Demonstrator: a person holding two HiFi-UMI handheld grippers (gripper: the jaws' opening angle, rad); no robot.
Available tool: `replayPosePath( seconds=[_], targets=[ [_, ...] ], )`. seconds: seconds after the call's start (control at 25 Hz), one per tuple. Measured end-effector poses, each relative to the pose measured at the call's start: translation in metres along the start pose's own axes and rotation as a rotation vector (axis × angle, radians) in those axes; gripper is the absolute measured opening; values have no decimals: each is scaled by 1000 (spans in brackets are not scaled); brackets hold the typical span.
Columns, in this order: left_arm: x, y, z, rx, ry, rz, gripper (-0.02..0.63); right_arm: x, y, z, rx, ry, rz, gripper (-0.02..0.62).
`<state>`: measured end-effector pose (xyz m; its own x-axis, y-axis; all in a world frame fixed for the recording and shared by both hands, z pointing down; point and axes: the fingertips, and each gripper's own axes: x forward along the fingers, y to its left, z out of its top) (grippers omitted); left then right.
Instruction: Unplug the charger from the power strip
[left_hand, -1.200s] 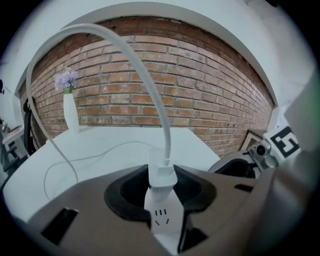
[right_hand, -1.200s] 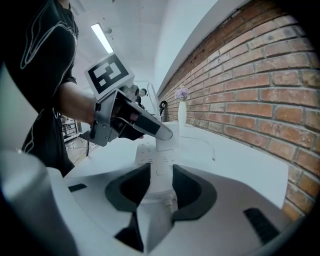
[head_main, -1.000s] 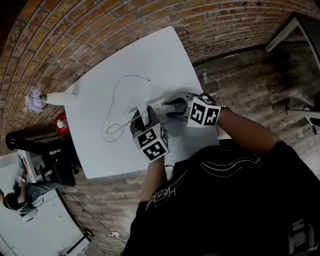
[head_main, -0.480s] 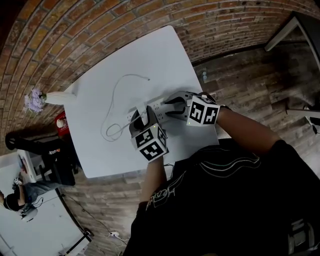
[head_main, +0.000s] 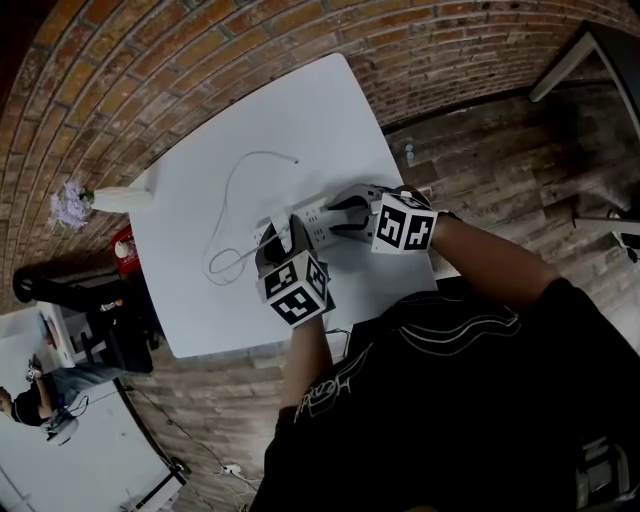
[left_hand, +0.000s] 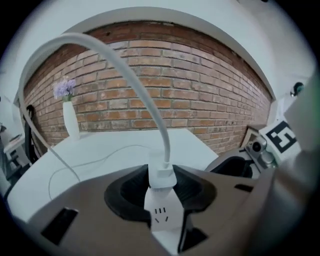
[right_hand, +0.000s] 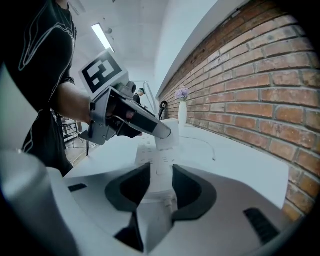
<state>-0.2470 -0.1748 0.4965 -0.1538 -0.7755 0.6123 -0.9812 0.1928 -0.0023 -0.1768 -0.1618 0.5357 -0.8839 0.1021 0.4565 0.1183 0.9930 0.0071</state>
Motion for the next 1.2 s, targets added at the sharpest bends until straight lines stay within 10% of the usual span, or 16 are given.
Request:
replayPosePath(
  seconds=[0.16,0.64,0.76,1.2],
  targets=[
    [-9,-9,18,38,-74,-12,138,0,0,-1,-2,4,-2,121],
    [-58,3,45,-217,-60,-238,138,0,-5,1,71,28,-26,133],
    [-79,2,44,-262,-53,-287,138,-14,-9,20,160,-49,-89,32],
    [-184,5,46,-361,-71,-512,138,-98,42,126,480,-310,-141,3]
  ],
)
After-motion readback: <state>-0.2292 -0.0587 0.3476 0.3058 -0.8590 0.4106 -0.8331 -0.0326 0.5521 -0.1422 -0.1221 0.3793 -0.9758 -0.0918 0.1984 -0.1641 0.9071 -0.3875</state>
